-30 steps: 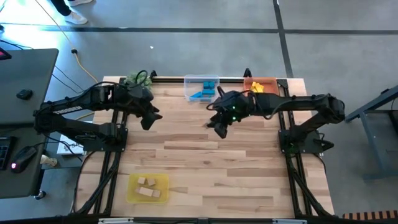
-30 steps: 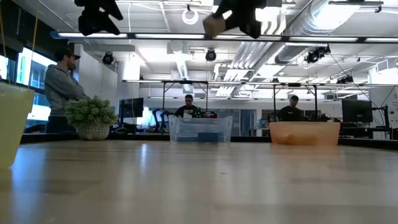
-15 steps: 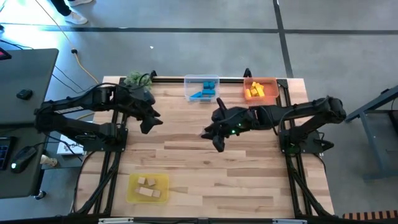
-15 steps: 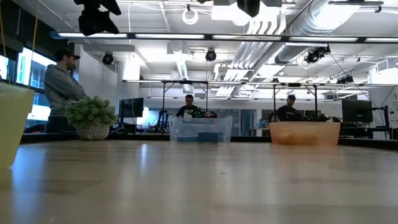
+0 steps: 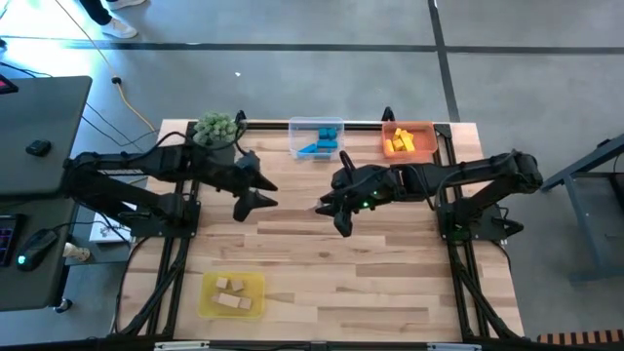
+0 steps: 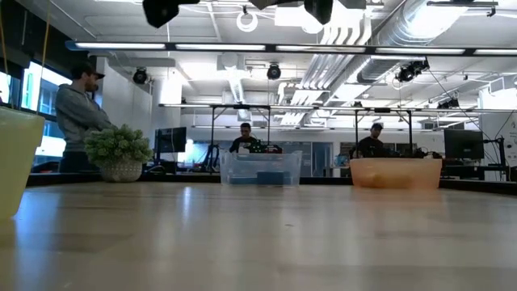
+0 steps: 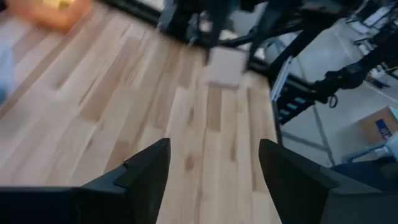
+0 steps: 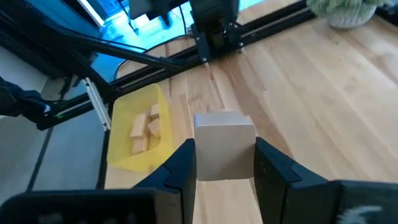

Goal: Sort & place blocks by color
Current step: Put the brown block into the yellow bin

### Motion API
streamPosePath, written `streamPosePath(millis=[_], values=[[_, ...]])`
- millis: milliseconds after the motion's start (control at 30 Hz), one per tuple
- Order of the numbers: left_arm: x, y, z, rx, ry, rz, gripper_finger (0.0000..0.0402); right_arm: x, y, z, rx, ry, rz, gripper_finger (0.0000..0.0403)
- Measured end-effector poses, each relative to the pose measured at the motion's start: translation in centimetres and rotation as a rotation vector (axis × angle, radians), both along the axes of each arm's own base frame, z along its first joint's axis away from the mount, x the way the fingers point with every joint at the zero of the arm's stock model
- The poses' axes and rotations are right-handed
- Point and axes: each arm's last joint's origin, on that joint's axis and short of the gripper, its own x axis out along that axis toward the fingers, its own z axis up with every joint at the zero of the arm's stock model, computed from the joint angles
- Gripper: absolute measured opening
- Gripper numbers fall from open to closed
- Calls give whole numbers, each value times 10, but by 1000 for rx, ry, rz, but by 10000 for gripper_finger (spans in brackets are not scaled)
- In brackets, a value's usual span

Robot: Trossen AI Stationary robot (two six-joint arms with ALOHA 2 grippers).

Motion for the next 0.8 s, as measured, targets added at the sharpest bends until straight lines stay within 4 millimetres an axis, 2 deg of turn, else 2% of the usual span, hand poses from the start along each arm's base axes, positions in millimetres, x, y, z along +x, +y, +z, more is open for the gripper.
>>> streamPosePath(millis=[167,400,633,800], values=[[16,-10,2,30,-73,-39,235,3,-3,5,-27,-56,52,95],[39,-21,-8,62,-79,-67,235,7,-1,14,-68,-166,125,95],[58,-29,-17,83,-101,-65,235,7,-1,14,-85,-172,138,95],[65,-29,-23,84,-84,-28,235,7,0,14,-81,-171,149,95]])
